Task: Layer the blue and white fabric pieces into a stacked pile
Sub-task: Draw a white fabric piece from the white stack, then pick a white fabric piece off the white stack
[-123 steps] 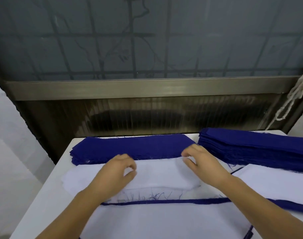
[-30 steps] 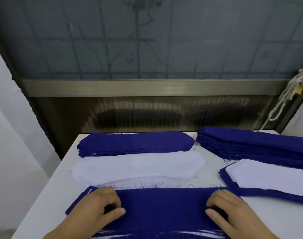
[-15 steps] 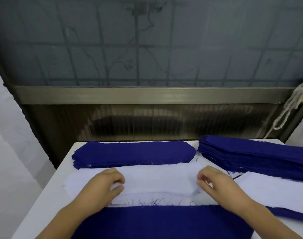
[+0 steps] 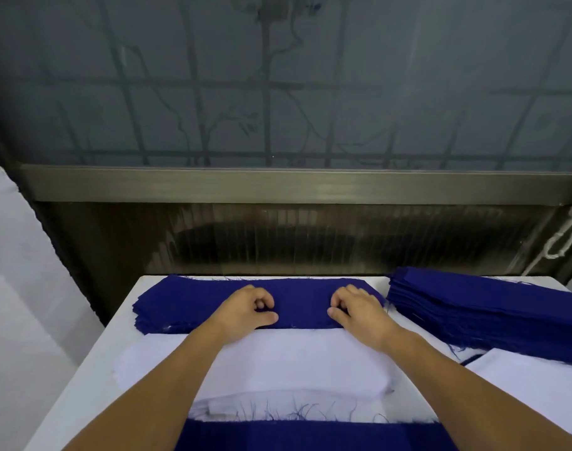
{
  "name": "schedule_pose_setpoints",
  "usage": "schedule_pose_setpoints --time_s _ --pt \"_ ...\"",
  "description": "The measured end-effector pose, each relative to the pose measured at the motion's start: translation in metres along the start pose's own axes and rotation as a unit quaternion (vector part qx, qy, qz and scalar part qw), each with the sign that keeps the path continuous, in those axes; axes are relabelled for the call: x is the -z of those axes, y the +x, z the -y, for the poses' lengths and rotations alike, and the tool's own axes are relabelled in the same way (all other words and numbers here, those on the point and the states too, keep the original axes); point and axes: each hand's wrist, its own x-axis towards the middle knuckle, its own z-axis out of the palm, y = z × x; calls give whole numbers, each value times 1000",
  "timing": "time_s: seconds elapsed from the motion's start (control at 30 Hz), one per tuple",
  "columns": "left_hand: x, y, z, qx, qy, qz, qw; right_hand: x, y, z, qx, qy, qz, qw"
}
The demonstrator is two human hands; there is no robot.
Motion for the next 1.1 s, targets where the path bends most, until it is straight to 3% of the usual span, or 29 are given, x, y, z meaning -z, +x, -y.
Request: schedule_pose_setpoints --time_s 0.27,0.43,0.63,0.77,1.1 --pt "0 10 -3 31 1 21 999 4 18 -3 20 -27 34 999" --pt "-1 13 -9 34 13 21 999 9 24 3 1 -107 123 987" --pt "-3 16 -10 21 29 8 999 5 27 2 11 -122 99 988" --pt "-6 19 -12 32 71 -10 997 -3 22 -6 78 -130 43 988" --pt "-6 13 -14 8 167 -43 985 -2 25 -4 -11 -19 55 998"
